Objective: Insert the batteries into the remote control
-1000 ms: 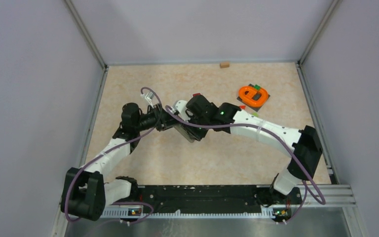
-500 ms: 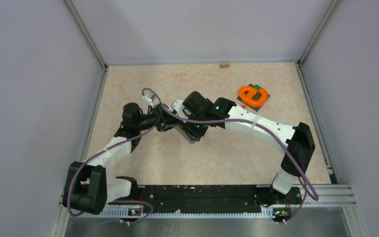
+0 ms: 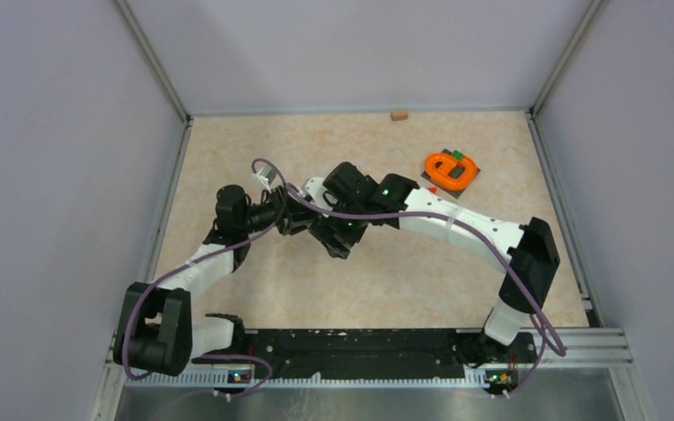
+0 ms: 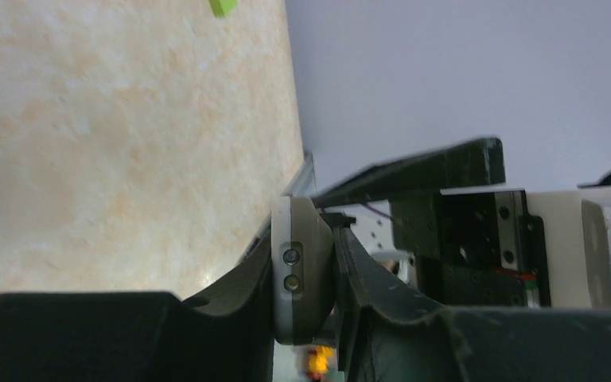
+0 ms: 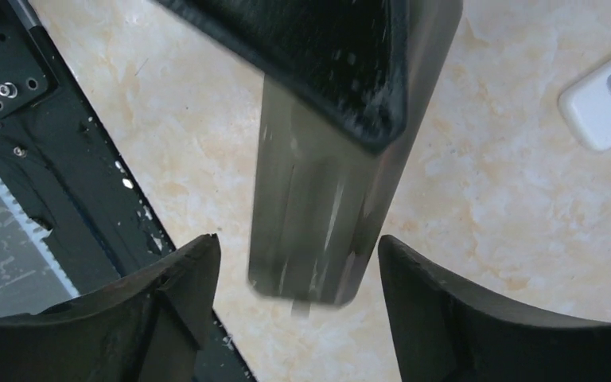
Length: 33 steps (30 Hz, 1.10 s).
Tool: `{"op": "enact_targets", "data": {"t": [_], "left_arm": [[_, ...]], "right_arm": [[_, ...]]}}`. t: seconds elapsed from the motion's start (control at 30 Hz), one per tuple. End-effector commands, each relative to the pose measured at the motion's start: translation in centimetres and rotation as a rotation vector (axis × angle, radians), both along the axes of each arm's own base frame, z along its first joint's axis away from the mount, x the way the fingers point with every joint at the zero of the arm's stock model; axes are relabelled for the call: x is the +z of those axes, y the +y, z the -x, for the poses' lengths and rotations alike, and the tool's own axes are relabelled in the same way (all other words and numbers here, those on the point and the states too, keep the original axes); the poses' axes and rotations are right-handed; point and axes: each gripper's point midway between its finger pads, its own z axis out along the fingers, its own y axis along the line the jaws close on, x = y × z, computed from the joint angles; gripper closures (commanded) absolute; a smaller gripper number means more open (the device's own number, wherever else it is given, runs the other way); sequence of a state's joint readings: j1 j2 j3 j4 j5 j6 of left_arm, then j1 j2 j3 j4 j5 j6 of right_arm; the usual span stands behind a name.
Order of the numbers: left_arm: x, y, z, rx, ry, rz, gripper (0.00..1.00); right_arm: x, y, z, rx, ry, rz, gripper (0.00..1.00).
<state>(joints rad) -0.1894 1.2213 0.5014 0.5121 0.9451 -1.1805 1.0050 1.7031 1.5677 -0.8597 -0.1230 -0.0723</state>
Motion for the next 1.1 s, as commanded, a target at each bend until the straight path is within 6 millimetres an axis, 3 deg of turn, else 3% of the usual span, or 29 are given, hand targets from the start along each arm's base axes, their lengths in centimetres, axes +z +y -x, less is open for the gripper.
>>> {"op": "enact_targets", "data": {"t": [0.0, 0.3, 0.43, 0.6, 0.77, 0.83, 0.97, 1.07], "left_arm": [[4.7, -0.6, 1.9, -0.134, -0.139, 0.073, 1.00], [5.1, -0.3, 1.4, -0.121, -0.158, 0.066, 1.00], [4.5, -0.1, 0.7, -0.086, -0.139, 0.047, 1.00], [1.4, 1.1, -1.3, 0.037, -0.109, -0.106, 1.00], [-1.5, 3.6, -3.1, 0.215, -0.087, -0.270, 1.00], [-2.3, 4.8, -3.6, 0.280, -0.081, -0.321, 1.00], [-3.4, 6.9, -4.1, 0.396, -0.032, -0.409, 1.00], [-4.3, 8.4, -4.3, 0.471, 0.010, -0.474, 1.00]], "right_arm": [[2.8, 2.3, -0.8, 0.015, -0.063, -0.152, 0.18], [7.7, 1.0, -0.5, -0.074, -0.065, -0.441, 0.11], [8.0, -0.2, -2.1, -0.207, -0.072, -0.459, 0.11], [6.5, -2.5, -4.6, -0.438, -0.087, -0.431, 0.18], [3.9, -4.5, -3.5, -0.523, -0.032, -0.420, 0.31], [1.9, -4.9, -2.9, -0.521, -0.013, -0.395, 0.35], [-2.2, -3.4, 0.4, -0.340, -0.002, -0.369, 0.38], [-4.6, -1.0, 2.9, -0.203, -0.035, -0.317, 0.32]]}}
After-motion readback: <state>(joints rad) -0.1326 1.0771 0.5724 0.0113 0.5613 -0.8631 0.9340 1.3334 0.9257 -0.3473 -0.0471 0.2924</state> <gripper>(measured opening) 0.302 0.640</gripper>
